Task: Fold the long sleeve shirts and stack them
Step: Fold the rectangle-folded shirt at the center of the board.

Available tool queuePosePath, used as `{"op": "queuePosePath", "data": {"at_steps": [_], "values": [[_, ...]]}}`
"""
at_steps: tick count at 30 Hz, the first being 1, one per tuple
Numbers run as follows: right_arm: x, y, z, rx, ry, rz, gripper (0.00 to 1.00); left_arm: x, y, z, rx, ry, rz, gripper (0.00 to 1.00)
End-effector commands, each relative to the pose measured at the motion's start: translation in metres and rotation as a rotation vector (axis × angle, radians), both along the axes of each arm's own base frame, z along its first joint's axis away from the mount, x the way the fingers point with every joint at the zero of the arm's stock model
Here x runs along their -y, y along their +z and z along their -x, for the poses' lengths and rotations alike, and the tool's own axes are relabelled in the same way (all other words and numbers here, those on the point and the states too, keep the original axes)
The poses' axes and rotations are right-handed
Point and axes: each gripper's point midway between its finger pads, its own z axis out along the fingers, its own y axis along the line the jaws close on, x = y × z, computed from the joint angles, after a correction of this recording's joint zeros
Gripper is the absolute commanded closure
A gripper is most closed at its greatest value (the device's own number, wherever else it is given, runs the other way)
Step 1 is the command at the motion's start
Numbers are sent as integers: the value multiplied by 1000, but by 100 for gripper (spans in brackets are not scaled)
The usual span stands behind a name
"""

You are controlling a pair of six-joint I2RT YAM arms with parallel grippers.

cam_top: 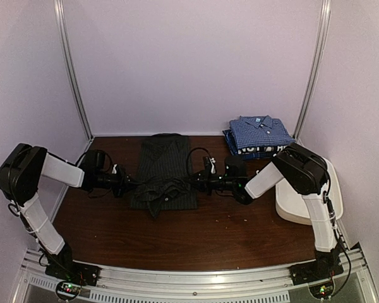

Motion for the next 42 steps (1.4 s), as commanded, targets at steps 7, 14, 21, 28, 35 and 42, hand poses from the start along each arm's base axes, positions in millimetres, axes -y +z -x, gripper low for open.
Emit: {"op": "queuePosePath", "data": {"at_steps": [7,14,21,28,35,42], "values": [[-8,18,-24,58,-33,-26,100,-1,27,-29,115,23,5,100],[-10,5,-36,47,-44,-9,100,-5,24,-39,120,44,-9,100],[-10,-10,-44,34,-52,14,98,-4,8,-46,103,35,-27,100],[-7,-1,-44,55,-52,28,70,-7,4,-46,95,33,-65,80],[-1,11,-44,85,-63,56,43,-14,22,-51,149,48,-106,36],[8,26,-47,137,-80,91,0,-22,41,-58,219,59,-141,25]]}}
